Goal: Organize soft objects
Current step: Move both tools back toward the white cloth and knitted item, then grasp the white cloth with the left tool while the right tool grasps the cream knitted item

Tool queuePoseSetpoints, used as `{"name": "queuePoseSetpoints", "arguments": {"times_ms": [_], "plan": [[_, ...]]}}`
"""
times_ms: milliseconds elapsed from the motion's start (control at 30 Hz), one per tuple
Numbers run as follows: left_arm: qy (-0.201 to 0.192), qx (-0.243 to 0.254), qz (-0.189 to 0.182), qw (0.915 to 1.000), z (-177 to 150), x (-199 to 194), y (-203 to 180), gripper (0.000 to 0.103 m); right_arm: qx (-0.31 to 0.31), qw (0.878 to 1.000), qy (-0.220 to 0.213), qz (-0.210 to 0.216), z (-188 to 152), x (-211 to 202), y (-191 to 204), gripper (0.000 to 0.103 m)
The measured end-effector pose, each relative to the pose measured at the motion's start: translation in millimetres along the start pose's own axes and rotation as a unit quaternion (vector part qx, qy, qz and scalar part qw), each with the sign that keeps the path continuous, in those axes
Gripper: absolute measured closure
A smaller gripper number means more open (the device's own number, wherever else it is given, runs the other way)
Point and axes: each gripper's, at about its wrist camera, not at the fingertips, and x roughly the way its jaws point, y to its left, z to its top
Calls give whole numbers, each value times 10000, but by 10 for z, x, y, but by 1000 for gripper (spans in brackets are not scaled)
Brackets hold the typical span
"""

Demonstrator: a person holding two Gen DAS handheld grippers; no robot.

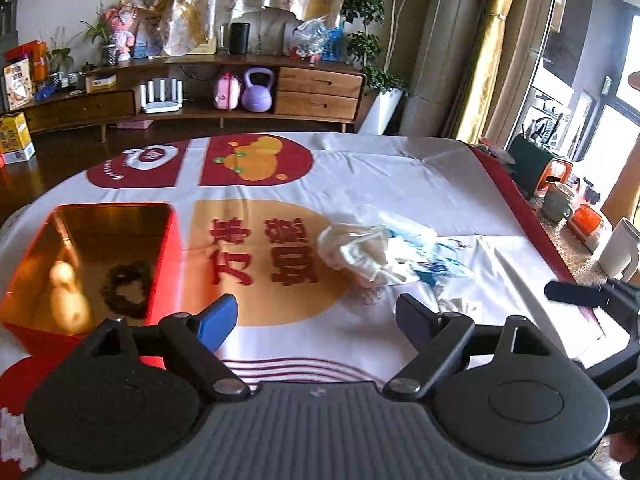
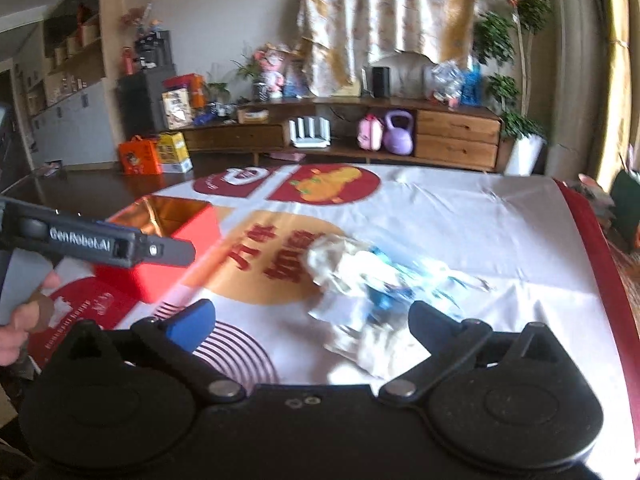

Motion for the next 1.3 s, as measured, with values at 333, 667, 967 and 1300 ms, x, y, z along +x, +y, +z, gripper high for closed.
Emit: {"name": "queuePoseSetpoints", "arguments": {"times_ms": [333, 667, 967, 1300], "plan": [[123, 141, 15, 9998, 243, 511, -298, 16, 74, 9993, 322, -201, -245, 247, -348, 0], [492, 45, 26, 9988, 405, 1099, -334, 16, -53, 9967, 781, -217, -330, 713, -527, 0], [880, -128, -428, 9951, 483, 1547, -283, 16, -42, 9958, 903, -105, -322, 919, -525, 0], [1280, -505, -657, 9883, 496, 1970, -185, 16, -27, 9947, 1027, -93, -337, 1028, -507, 0]]}}
